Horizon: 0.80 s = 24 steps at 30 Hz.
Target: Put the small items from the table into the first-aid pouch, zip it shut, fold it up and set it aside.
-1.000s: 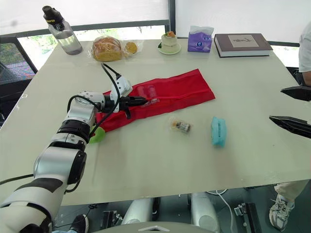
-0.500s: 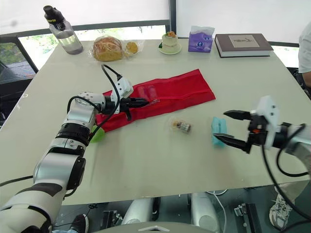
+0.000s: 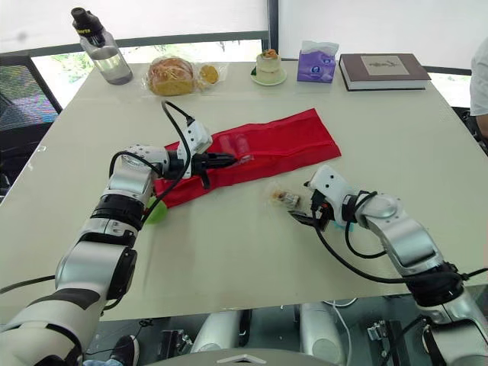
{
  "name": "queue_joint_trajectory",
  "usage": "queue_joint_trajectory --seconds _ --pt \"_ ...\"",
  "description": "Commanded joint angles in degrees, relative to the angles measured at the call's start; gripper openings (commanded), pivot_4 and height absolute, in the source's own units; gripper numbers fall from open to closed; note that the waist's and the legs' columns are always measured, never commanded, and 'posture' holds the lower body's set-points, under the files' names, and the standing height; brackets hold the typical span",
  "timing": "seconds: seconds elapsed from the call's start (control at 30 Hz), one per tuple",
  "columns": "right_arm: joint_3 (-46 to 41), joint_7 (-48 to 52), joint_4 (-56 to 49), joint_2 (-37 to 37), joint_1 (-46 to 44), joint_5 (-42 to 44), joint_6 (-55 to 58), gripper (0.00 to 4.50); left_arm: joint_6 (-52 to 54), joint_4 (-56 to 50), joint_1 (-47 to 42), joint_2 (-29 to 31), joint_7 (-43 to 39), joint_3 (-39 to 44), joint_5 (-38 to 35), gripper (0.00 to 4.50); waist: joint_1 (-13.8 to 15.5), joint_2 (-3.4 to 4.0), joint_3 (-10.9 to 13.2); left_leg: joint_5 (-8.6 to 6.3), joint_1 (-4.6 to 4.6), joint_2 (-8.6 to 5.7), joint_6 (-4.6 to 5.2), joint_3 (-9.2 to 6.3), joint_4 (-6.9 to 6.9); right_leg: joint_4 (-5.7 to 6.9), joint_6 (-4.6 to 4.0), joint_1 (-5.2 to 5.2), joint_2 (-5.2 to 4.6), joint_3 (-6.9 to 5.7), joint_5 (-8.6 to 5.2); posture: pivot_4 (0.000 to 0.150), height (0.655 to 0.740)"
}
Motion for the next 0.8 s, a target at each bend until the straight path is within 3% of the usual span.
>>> queue_joint_trajectory --seconds 0.03,0.1,0.13,0.17,0.33,0.8 --pt "-1.1 0.64 -0.12 1.41 -1.29 -0.14 -1.1 3.92 -1.27 -0.39 -1.14 -0.12 0.12 0.51 -0.74 0.0 -0.11 0.0 0.0 0.0 0.0 0.0 0.0 0.01 0.0 0.01 0.0 0.0 0.0 0.0 0.0 0.15 0.74" --pt "-1.52 1.33 -0.64 1.63 -1.41 0.07 -0.61 3.06 -1.51 0.01 -1.26 -0.15 0.16 0.59 -0.75 0.0 -0.16 0.0 0.0 0.0 0.01 0.01 0.0 -0.01 0.0 0.04 0.0 0.0 0.01 0.0 0.0 0.15 0.74" --pt "-1.64 1.56 -0.92 1.67 -1.26 0.11 -0.54 2.88 -1.64 0.13 -1.23 -0.12 0.14 0.63 -0.76 0.0 -0.16 0.0 0.0 0.0 0.02 0.01 0.0 -0.01 0.0 0.04 0.0 0.0 0.01 0.0 0.0 0.15 0.74" --pt "-1.76 1.68 -1.11 1.73 -1.13 0.11 -0.56 2.26 -1.8 0.27 -1.22 -0.11 0.12 0.66 -0.76 0.0 -0.15 0.0 0.0 0.0 0.01 0.01 0.0 -0.02 0.0 0.04 0.0 0.0 0.01 0.0 0.0 0.15 0.74" --pt "-3.67 0.7 -2.73 3.05 -0.16 1.54 1.14 0.02 -2.43 0.78 -1.03 -0.06 -0.08 0.79 -0.91 0.0 -0.2 0.0 0.0 0.0 0.01 0.01 0.0 -0.02 0.0 0.04 0.0 0.0 0.01 0.0 0.0 0.15 0.74" --pt "-7.3 -5.31 -7.5 7.19 -0.48 3.87 9.32 0.02 -3.2 2.24 -1.11 -0.84 -1.02 0.97 -1.35 0.0 -0.16 0.0 0.0 0.0 0.0 0.0 0.0 -0.02 0.0 0.04 0.0 0.0 0.0 -0.01 0.0 0.15 0.74"
